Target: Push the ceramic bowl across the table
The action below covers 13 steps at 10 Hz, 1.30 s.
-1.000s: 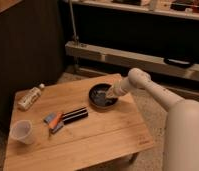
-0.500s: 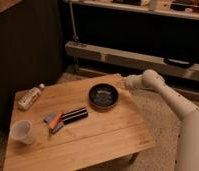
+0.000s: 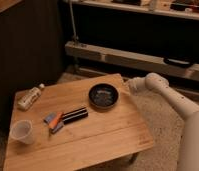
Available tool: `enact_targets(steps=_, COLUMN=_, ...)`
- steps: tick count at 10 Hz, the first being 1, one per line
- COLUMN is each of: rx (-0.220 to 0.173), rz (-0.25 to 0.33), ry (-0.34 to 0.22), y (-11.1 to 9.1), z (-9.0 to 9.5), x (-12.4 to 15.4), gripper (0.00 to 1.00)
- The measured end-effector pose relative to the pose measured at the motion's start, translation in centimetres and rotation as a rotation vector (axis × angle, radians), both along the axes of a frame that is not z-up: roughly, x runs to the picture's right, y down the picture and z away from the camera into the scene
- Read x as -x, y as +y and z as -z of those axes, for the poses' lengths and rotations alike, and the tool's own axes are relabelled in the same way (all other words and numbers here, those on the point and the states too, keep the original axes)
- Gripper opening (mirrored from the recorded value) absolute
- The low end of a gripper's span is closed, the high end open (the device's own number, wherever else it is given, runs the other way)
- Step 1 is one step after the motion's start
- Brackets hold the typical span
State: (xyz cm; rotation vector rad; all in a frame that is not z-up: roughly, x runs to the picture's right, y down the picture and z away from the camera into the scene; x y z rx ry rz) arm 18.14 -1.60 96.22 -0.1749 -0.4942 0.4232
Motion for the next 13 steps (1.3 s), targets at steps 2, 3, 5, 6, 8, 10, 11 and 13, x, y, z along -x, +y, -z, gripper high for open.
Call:
enact_targets(steps=2, rx=0.021, rz=0.016, ry=0.004, y=0.5, z=-0.5, x=0.5, gripper=0.00)
enact_targets(steps=3, rx=0.032, rz=0.022, ry=0.004, y=0.8, z=-0.6, x=0.5, gripper=0.00)
enact_targets(steps=5, rx=0.055, rz=0.039, ry=-0.001, y=1.5, z=-0.8, x=0.6, gripper=0.00)
enact_targets(steps=6, rx=0.067, rz=0.054, ry=-0.014, y=1.8, z=-0.9, x=1.1, gripper=0.00)
enact_targets(steps=8, rx=0.084, rz=0.083, ry=-0.039, y=2.2, z=-1.2, x=2.2, gripper=0.00)
enact_targets(steps=10, rx=0.096, rz=0.112, ry=-0.076, y=2.4, z=-1.2, x=3.4, gripper=0.00)
enact_targets(steps=11, rx=0.100, rz=0.122, ry=-0.095, y=2.4, z=-1.1, x=4.0, gripper=0.00)
enact_targets(steps=13, rx=0.112, rz=0.142, ry=-0.128, y=2.7, z=-0.8, x=4.8, gripper=0.00)
